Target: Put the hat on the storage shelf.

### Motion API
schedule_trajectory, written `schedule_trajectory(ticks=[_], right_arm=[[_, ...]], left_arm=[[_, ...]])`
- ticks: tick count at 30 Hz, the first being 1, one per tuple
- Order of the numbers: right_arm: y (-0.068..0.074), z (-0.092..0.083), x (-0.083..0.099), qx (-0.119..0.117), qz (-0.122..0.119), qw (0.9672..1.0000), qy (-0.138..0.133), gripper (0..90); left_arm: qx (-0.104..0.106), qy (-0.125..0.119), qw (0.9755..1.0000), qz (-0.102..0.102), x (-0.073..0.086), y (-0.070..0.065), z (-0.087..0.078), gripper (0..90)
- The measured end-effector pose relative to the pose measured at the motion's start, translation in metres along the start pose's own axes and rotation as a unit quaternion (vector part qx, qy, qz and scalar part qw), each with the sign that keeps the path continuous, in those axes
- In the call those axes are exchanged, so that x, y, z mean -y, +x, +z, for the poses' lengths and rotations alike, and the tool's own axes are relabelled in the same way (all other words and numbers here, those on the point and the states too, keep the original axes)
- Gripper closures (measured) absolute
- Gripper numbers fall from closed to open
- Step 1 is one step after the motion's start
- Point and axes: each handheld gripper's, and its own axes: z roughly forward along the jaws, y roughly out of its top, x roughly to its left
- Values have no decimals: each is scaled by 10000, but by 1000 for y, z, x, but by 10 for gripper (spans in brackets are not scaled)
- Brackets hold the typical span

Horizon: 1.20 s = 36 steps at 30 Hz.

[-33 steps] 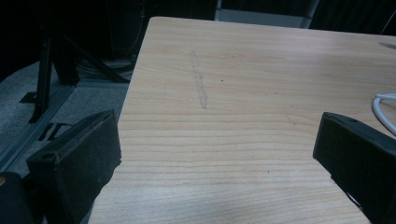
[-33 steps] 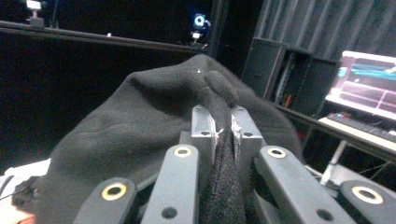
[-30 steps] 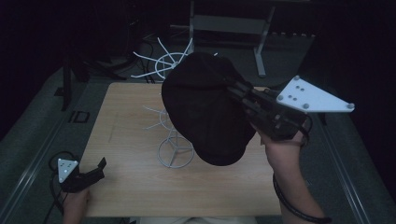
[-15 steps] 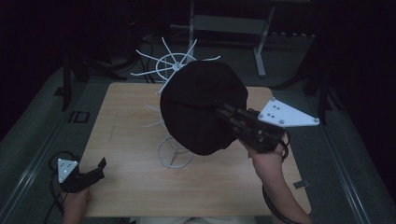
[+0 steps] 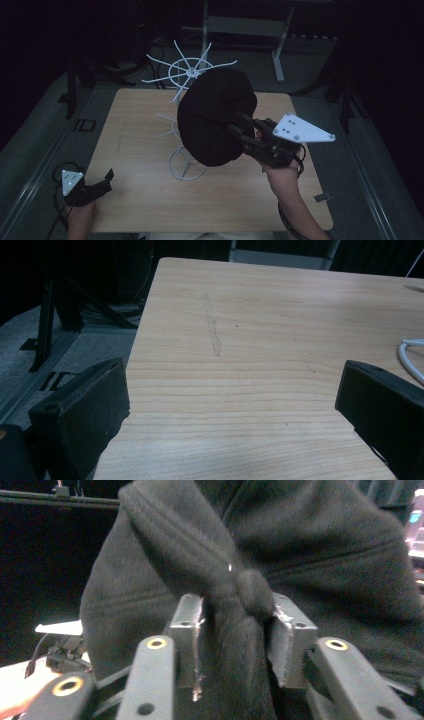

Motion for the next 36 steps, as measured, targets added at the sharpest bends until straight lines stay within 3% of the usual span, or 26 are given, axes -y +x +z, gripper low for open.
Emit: schedule_trajectory(ticks=[11, 18, 26, 32, 36], right_arm=[[-6, -26, -5, 328, -94, 9992, -206, 411], [-21, -40, 4, 601, 70, 9980, -169, 349], [-39, -52, 35, 851, 206, 9960, 166, 290], [-55, -58, 66, 1182, 239, 9915, 480, 266], [-69, -62, 87, 1332, 444, 9881, 621, 210]], left_arm=[[5, 6, 10000, -2, 0, 0, 0, 14], [-1, 7, 10000, 0, 0, 0, 0, 15], [-3, 2, 10000, -5, 0, 0, 0, 15], [-10, 1, 10000, -5, 0, -1, 0, 15], [-15, 0, 10000, -4, 0, -1, 0, 14]])
